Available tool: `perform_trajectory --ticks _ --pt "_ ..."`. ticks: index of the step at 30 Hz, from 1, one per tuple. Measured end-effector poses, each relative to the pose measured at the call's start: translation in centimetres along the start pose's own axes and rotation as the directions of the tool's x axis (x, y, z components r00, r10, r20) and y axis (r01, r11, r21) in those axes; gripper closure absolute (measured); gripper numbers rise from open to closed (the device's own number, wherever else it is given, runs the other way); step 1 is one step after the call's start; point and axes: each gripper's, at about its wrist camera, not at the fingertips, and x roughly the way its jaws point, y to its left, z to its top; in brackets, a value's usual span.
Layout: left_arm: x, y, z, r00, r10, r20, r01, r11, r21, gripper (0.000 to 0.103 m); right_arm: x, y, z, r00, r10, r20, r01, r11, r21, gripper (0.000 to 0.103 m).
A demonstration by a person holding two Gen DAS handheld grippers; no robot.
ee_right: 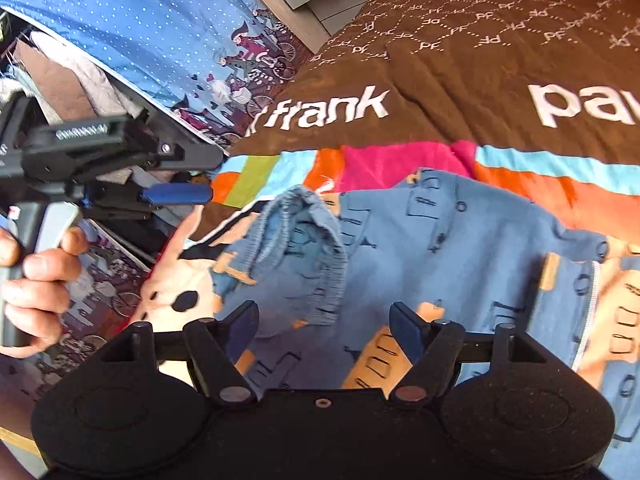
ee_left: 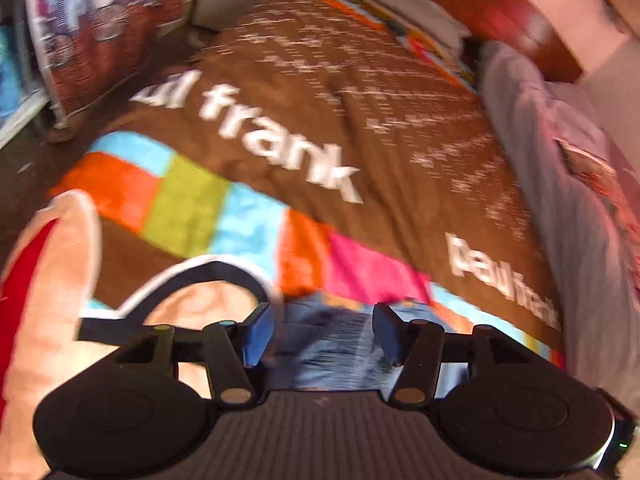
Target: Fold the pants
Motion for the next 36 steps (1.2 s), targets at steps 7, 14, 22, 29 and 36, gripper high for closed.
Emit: perform_trajectory --ticks 7,14,22,29,36 --pt "1.1 1.9 -2.5 0.997 -0.028 -0.075 0.032 0.998 0.047 0.043 2.2 -1.5 2.7 0.998 0.047 0.046 -0.051 0.996 0.071 0.029" --pt "1.4 2.2 -4.0 0.981 -0.164 -0.101 0.166 0.986 0.012 0.043 6.3 0.2 3.7 0.997 0.026 -0.076 -0.04 0.983 -0.178 0.078" --pt "1.6 0.7 -4.4 0.957 -0.254 -0.14 0.263 0.964 0.048 0.043 6.0 -2.1 4.2 0.989 0.142 -0.038 -0.14 0.989 0.046 0.094" --pt "1.2 -1.0 -5.0 0.931 -0.331 -0.157 0.344 0.937 0.065 0.043 3.1 -4.7 4.3 0.978 0.206 -0.022 -0.196 0.954 0.227 0.095" --pt "1.6 1.6 -4.1 0.978 -0.161 -0.131 0.17 0.984 0.058 0.043 4.0 -8.3 3.0 0.958 0.284 -0.031 -0.236 0.847 0.476 0.044"
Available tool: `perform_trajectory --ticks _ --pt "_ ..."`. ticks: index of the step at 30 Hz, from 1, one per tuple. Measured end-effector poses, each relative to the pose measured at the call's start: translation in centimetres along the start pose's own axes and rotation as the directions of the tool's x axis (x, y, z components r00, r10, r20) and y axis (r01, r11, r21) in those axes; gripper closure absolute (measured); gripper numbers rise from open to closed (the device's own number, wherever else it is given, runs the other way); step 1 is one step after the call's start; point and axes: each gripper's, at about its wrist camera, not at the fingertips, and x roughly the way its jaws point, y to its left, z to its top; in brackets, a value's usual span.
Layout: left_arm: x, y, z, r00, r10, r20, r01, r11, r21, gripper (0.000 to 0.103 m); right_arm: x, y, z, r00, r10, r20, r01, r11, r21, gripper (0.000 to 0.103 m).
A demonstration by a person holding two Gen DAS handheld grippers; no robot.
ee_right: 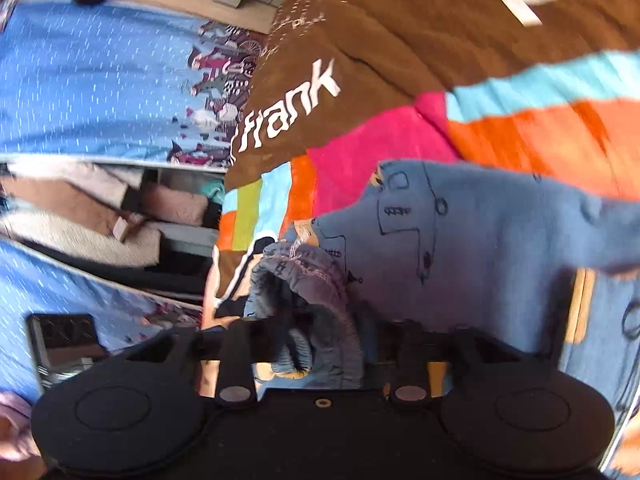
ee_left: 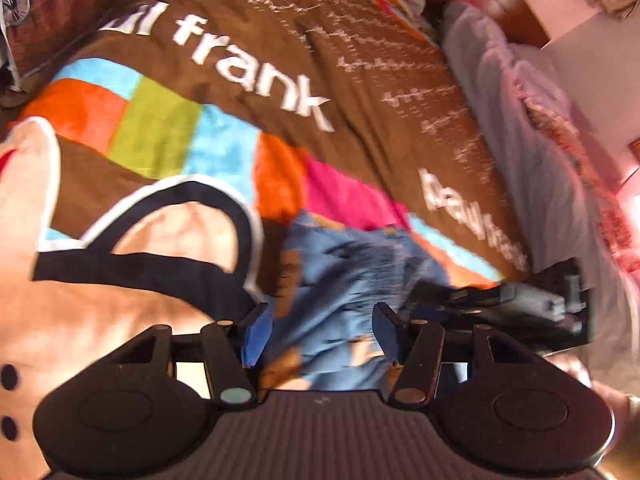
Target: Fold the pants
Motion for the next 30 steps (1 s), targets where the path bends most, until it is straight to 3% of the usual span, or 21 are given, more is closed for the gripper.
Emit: perform_trajectory --ticks 2,5,9,15,16,17,19,26,30 --pt "0.2 0.1 -0.2 1.0 0.014 -0.012 -0.014 1.0 0.025 0.043 -0.6 -0.6 0.1 0.998 0.064 0.022 -0.065 0.997 0.052 0.038" --pt "0.7 -0.5 -1.0 0.999 0.031 -0.043 -0.027 0.995 0.093 0.043 -1.0 -0.8 0.2 0.994 0.096 0.043 -0.099 0.992 0.073 0.026" --pt "1.4 -0.6 -2.0 0.997 0.027 -0.07 -0.02 0.995 0.096 0.043 0.4 0.8 0.7 0.999 -0.042 0.016 0.043 0.997 -0.07 0.026" --pt "1.9 -1.0 -2.6 0.996 0.026 -0.089 -0.016 0.994 0.108 0.043 2.6 3.6 -0.1 0.994 -0.107 -0.012 0.1 0.964 -0.247 0.024" --pt "1.9 -1.1 -2.6 0.996 0.027 -0.09 -0.017 0.994 0.108 0.043 2.7 4.0 -0.5 0.993 -0.119 -0.007 0.112 0.951 -0.287 0.032" --pt "1.9 -1.3 -2.6 0.996 0.031 -0.089 -0.021 0.993 0.113 0.043 2.9 4.3 -0.8 0.991 -0.13 -0.006 0.121 0.938 -0.324 0.055" --pt "1.8 -1.9 -2.7 0.995 0.046 -0.083 -0.034 0.99 0.14 0.043 2.7 4.5 -1.1 0.991 -0.136 -0.009 0.125 0.934 -0.336 0.086" --pt "0.3 -7.1 -3.6 0.997 0.055 -0.051 -0.035 0.945 0.325 0.043 -2.6 5.1 -1.6 0.998 -0.033 0.053 0.045 0.967 -0.251 0.087" --pt "0.9 -10.3 -4.3 0.997 -0.016 -0.076 0.041 0.939 0.341 0.042 -6.4 5.0 -1.7 0.996 -0.018 0.085 0.034 0.982 -0.185 0.087"
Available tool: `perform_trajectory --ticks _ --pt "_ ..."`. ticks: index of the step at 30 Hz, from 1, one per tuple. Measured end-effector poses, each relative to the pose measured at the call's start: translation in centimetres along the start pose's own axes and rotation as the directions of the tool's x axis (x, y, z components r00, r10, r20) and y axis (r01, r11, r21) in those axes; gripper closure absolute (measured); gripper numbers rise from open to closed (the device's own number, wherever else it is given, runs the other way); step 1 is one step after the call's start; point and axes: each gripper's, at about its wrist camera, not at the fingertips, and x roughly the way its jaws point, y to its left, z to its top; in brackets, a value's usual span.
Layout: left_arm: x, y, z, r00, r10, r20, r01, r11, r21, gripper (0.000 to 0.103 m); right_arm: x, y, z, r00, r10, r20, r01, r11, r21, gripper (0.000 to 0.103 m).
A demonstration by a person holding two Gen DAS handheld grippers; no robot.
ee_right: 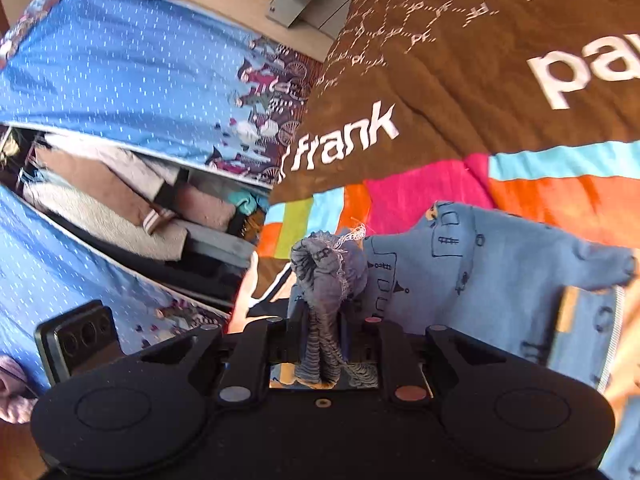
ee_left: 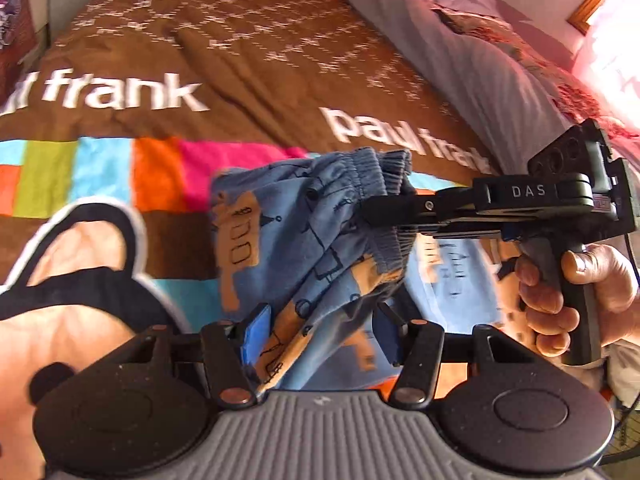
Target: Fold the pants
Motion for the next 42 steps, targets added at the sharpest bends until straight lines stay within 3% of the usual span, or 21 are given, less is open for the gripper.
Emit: perform_trajectory --ticks 12,22,28,31,33,34,35,38,42 --pt "5.6 -7.1 -0.3 0.987 -0.148 -0.067 0.149 0.989 0.021 0.04 -10.0 -4.7 -0.8 0.994 -0.108 0.015 0.104 0.982 0.16 0.087" --pt "9.0 -9.8 0.7 0.979 -0.179 -0.101 0.182 0.983 0.018 0.04 -14.1 -8.5 -0.4 0.985 -0.174 0.014 0.167 0.962 0.214 0.087" --pt "10.8 -11.0 0.7 0.975 -0.175 -0.135 0.18 0.984 0.019 0.037 -15.3 -11.5 -0.5 0.965 -0.263 -0.008 0.258 0.941 0.218 0.086" --pt "11.8 -11.6 0.2 0.972 -0.164 -0.169 0.172 0.985 0.028 0.037 -15.2 -13.9 -1.4 0.929 -0.363 -0.074 0.37 0.895 0.251 0.071" --pt "11.7 -12.1 0.0 0.972 -0.16 -0.174 0.172 0.984 0.054 0.037 -16.4 -13.7 -1.7 0.921 -0.388 -0.041 0.384 0.885 0.263 0.066" --pt "11.5 -12.3 -0.1 0.97 -0.165 -0.181 0.178 0.982 0.058 0.036 -17.1 -12.6 -1.7 0.904 -0.427 -0.017 0.419 0.879 0.228 0.056" --pt "11.4 -12.4 -0.3 0.968 -0.171 -0.183 0.185 0.981 0.065 0.035 -17.7 -11.4 -1.7 0.903 -0.429 0.017 0.418 0.888 0.192 0.051" --pt "11.2 -12.8 -0.9 0.964 -0.17 -0.203 0.19 0.979 0.08 0.034 -18.0 -8.8 -1.6 0.946 -0.316 0.071 0.3 0.938 0.174 0.047" --pt "11.2 -12.6 -2.0 0.959 -0.145 -0.243 0.173 0.98 0.096 0.034 -13.3 -9.6 -1.9 0.991 -0.131 -0.026 0.133 0.964 0.228 0.047"
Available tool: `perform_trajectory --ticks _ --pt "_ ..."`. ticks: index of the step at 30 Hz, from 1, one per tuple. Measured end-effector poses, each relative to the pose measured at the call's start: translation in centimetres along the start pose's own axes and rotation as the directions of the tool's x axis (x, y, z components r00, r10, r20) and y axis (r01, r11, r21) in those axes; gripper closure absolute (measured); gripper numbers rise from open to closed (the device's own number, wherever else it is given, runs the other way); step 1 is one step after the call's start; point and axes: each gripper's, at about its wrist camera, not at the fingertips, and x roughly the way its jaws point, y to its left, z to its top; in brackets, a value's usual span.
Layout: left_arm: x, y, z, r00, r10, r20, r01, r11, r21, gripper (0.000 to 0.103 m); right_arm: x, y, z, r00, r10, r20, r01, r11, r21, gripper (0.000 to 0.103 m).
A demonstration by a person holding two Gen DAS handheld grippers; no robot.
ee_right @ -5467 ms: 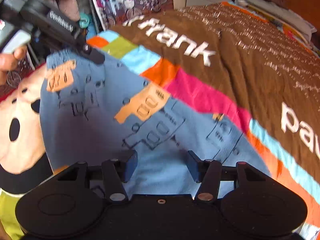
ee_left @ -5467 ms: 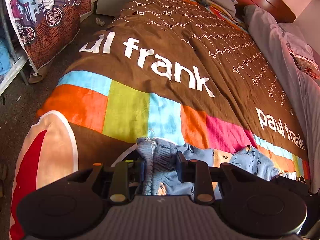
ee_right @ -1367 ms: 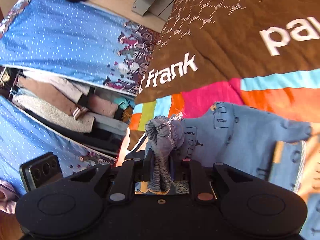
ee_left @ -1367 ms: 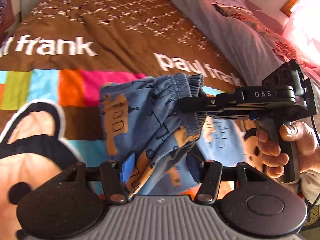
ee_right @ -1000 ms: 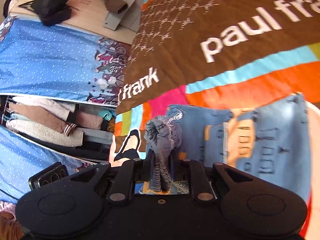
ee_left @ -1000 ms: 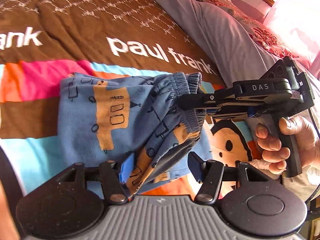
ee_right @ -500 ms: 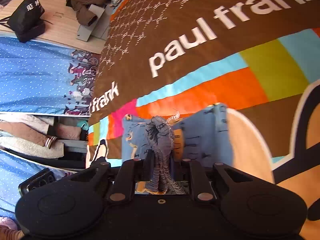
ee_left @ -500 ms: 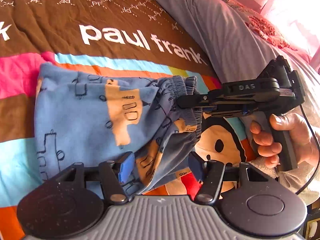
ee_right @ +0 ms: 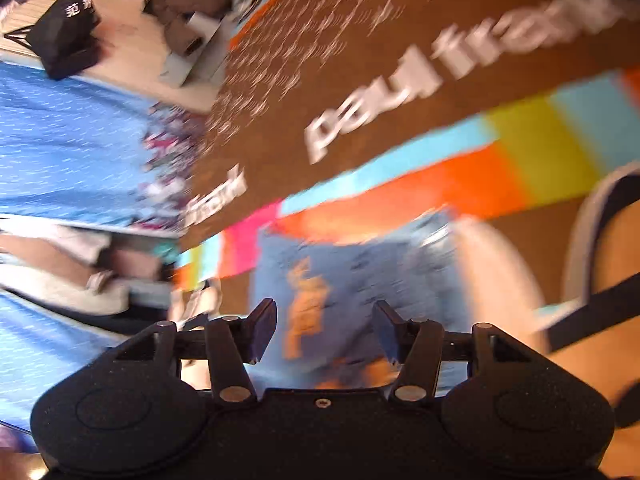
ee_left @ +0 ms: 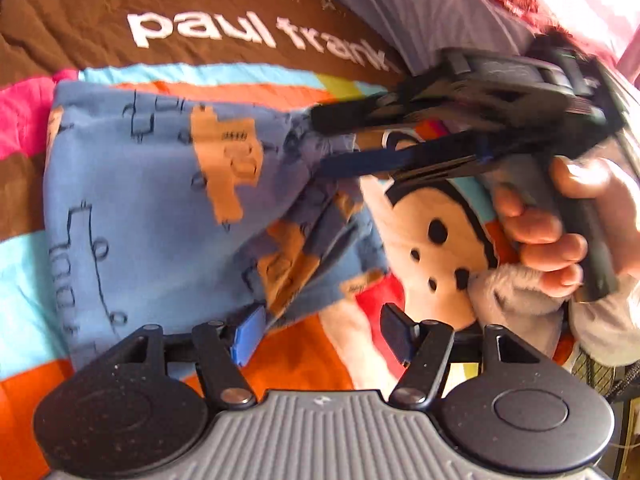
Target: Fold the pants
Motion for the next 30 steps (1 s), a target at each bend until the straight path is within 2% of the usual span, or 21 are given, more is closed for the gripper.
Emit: perform_trajectory --ticks 1,3,4,5,7,8,10,14,18,19,21,22,24,26,28,30 --pt "0.0 0.0 -0.2 1.0 0.004 -0.007 -0.004 1.0 0.006 0.034 1.3 -0.8 -0.1 0.999 0.016 -0.047 -0.015 0.999 0.028 0.048" --pt "-0.3 0.0 -0.7 1.0 0.008 -0.019 -0.008 1.0 0.024 0.034 2.0 -2.8 -0.7 0.995 -0.034 -0.093 0.041 0.996 0.076 0.054" --pt "-0.5 -0.1 -1.0 1.0 0.01 -0.021 -0.01 0.999 0.036 0.034 1.4 -3.8 -1.0 0.995 -0.042 -0.093 0.05 0.994 0.093 0.069" --pt "-0.8 -0.2 -1.3 1.0 0.013 -0.02 -0.012 0.999 0.05 0.034 0.4 -4.6 -1.4 0.995 -0.06 -0.084 0.069 0.991 0.115 0.075" --pt "-1.5 -0.4 -1.7 1.0 0.017 -0.015 -0.015 0.997 0.076 0.034 -1.8 -5.0 -2.2 0.995 -0.075 -0.067 0.082 0.991 0.108 0.075" --pt "-2.0 -0.4 -1.8 1.0 0.019 -0.007 -0.018 0.996 0.085 0.034 -2.7 -4.6 -2.5 0.994 -0.087 -0.07 0.094 0.991 0.094 0.061" --pt "-3.2 0.0 -1.6 0.999 0.02 0.029 -0.022 0.997 0.071 0.034 -3.9 -2.9 -2.9 0.994 -0.104 -0.044 0.105 0.994 0.031 0.026" --pt "-4.3 2.2 0.1 0.994 0.052 0.095 -0.049 0.998 -0.041 0.029 -2.4 -0.2 -0.8 0.998 0.044 0.036 -0.044 0.999 0.004 0.026" --pt "-2.8 3.7 1.5 0.991 0.112 0.072 -0.107 0.992 -0.072 0.028 2.2 -0.7 1.9 0.991 0.124 0.049 -0.126 0.991 0.037 0.026" --pt "-2.3 3.9 1.8 0.99 0.128 0.058 -0.123 0.99 -0.073 0.028 3.0 -1.2 2.3 0.993 0.106 0.047 -0.108 0.993 0.049 0.027" --pt "-1.7 4.2 2.0 0.988 0.147 0.047 -0.143 0.987 -0.073 0.028 3.1 -1.9 2.7 0.997 -0.011 0.075 0.009 1.0 0.022 0.045" --pt "-1.6 4.2 2.0 0.987 0.154 0.044 -0.15 0.986 -0.076 0.028 2.7 -1.9 2.7 0.993 -0.063 0.099 0.063 0.998 0.004 0.06" --pt "-1.5 4.4 1.9 0.987 0.154 0.045 -0.149 0.985 -0.085 0.028 1.4 -1.0 2.3 0.982 -0.082 0.169 0.091 0.995 -0.045 0.054" --pt "-1.4 4.4 1.6 0.988 0.145 0.051 -0.14 0.985 -0.099 0.028 0.4 0.4 1.5 0.972 -0.088 0.22 0.113 0.988 -0.103 0.032" --pt "-1.5 4.4 1.5 0.988 0.146 0.05 -0.141 0.985 -0.098 0.028 -0.6 1.2 0.7 0.963 -0.087 0.255 0.124 0.983 -0.133 0.024" --pt "-1.9 4.3 1.4 0.988 0.146 0.053 -0.14 0.985 -0.099 0.028 -1.5 1.8 0.2 0.956 -0.096 0.276 0.138 0.981 -0.139 0.024"
